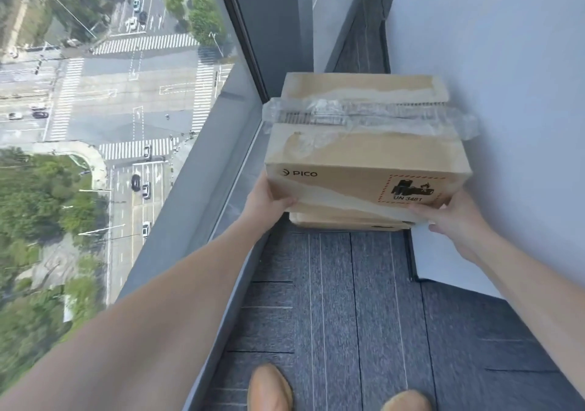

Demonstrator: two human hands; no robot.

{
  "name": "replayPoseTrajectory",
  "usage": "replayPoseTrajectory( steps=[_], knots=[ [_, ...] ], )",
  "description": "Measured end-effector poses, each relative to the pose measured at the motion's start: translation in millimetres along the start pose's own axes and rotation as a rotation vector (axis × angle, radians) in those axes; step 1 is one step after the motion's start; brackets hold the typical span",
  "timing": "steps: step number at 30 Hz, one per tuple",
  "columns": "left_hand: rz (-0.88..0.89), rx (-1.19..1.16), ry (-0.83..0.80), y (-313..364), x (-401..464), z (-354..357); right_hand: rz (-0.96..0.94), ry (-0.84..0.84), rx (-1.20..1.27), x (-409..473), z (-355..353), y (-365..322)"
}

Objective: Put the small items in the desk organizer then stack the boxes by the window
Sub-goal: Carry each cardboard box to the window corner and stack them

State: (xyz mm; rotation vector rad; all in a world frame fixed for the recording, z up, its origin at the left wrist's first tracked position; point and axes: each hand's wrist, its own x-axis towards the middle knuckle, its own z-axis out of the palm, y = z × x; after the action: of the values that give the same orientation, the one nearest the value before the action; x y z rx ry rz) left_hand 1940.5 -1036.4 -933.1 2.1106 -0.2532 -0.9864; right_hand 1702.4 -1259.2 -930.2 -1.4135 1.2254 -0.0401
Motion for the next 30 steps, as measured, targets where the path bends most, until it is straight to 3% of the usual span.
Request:
replayPoseTrajectory(
  steps=[10, 21, 30],
  knots=[
    [-0.04, 0.04, 0.007, -73.0, 40.1, 34.4, 0.018, 0.04, 0.014, 36.7, 19.8, 63.5],
    [-0.117, -0.246, -0.028, -83.3, 30.0, 51.5, 0.159, -0.015, 0.073, 42.0, 24.6, 88.1],
    [-0.12, -0.213, -0.004, -98.3, 25.0, 59.0, 0.127, 0.0, 0.041, 49.1, 23.5, 90.7]
  ],
)
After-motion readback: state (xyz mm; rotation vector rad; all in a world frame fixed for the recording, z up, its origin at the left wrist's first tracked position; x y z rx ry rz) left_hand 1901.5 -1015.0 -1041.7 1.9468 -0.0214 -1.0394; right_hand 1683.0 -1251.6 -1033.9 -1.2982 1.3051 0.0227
